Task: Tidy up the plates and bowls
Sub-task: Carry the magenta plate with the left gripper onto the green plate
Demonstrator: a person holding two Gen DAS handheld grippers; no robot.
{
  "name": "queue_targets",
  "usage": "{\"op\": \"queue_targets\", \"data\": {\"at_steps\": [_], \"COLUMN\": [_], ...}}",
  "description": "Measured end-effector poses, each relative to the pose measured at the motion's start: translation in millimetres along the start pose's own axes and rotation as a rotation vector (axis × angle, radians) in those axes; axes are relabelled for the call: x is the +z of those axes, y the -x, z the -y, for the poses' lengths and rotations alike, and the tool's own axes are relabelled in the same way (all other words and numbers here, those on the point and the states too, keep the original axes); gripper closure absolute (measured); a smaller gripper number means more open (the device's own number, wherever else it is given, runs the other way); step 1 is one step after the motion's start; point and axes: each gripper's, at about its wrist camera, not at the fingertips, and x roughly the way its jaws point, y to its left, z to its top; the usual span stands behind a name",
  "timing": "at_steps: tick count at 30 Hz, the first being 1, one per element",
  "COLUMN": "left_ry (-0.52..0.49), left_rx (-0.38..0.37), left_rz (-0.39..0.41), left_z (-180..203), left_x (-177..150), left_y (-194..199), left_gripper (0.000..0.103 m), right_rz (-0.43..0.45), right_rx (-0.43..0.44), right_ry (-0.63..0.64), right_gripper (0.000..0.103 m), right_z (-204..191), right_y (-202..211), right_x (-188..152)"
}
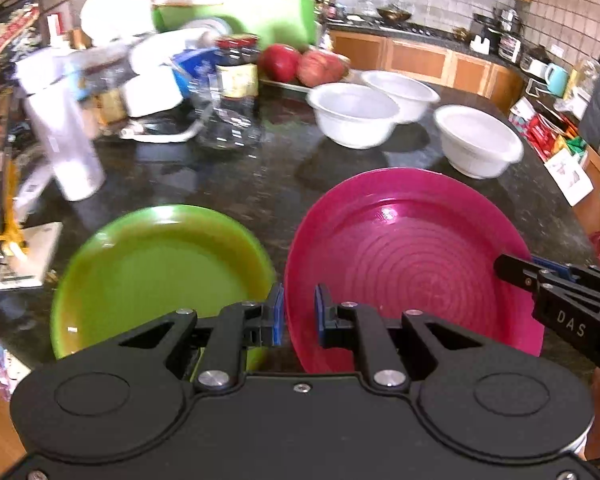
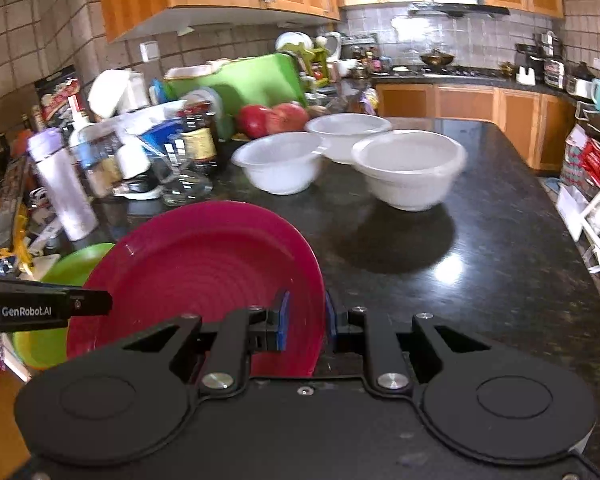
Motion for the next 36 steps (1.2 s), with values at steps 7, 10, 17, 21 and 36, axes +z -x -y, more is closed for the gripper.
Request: {"op": "queue_targets", "data": {"at_steps": [7,10,17,21,36], "left_ry": [0.032,0.049,0.067,0.060,-0.006], "left_rx": [0.057,0.067,0.069,0.057,-0.028], "left_rz": [0.017,0.017,-0.002,-0.014,-0.047], "left_z": [-52.0,-74.3,-116.1,-130.5,-163.3], "left_x": [-1.6,-3.9,-9.5,-11.1,-1.7], "left_y": [13.1,14.0,8.0,2.9,-26.7], "left_gripper": [0.083,0.083,0.083,0.083,0.083], "right_rz": [-0.006,-0.018,-0.051,-0.058,-0.053], "right_rx": [0.049,0.060,0.051,0.027,-0.073], "right_ry": [0.036,0.045,0.062,0.059,0.024], "right_gripper": [0.082,0.082,0.082,0.082,0.083], "right_z": [-59.0,-80.4,-118.5,-134.7,-158.1], "right_y": [-13.6,-19.9,-34.4,-40.6,-61.2], "right_x": [2.5,1.7,-2.5,-6.0,-6.3]}}
